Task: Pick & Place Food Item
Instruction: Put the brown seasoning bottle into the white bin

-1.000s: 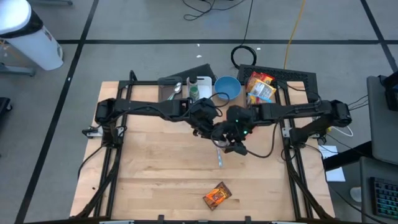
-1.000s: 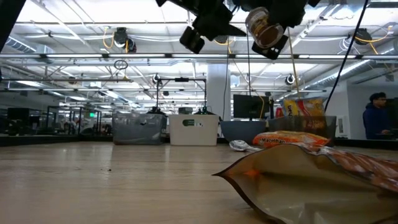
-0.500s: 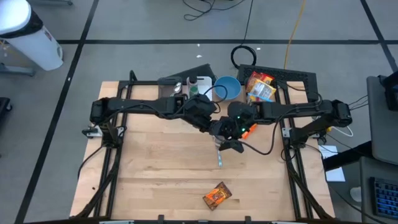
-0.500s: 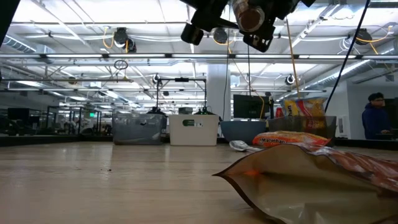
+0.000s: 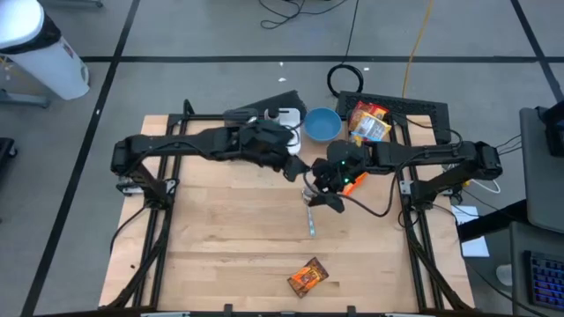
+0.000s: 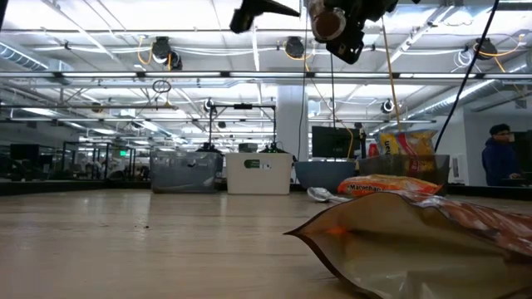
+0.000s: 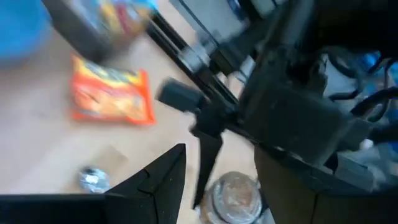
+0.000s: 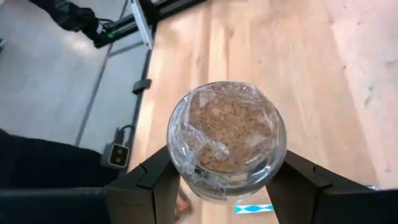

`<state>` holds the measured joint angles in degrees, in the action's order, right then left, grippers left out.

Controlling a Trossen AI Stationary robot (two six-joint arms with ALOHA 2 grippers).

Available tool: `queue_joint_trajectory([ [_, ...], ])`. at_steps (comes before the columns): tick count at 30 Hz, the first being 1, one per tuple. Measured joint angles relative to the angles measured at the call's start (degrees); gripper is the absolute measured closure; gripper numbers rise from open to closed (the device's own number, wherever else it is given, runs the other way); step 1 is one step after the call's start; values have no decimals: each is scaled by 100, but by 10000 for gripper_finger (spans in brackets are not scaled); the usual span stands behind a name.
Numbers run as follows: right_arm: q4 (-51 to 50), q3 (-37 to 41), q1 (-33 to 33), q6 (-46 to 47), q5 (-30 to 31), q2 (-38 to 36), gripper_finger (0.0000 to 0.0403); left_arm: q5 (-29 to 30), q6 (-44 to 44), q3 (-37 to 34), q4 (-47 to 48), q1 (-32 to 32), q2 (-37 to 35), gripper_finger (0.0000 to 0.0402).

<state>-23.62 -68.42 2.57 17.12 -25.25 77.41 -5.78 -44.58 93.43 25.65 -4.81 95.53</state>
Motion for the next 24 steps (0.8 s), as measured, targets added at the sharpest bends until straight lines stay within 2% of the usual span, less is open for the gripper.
queue_joint_trajectory([
  [4, 192, 17, -126, 48, -10, 38, 218, 853, 341, 15, 20, 159, -142, 202],
  [8, 382, 11, -279, 16, 197, 46, 218, 954, 387, 4, 113, 368, -95, 202],
  [12, 330, 13, -395, -50, 401, 63, 218, 1423, 445, 4, 146, 517, -150, 202],
  [18, 279, 13, -614, -143, 269, 59, 218, 1355, 376, 9, 90, 346, -436, 202],
  [24, 872, 13, -730, -76, 294, 21, 218, 1165, 471, 9, 32, 184, -457, 202],
])
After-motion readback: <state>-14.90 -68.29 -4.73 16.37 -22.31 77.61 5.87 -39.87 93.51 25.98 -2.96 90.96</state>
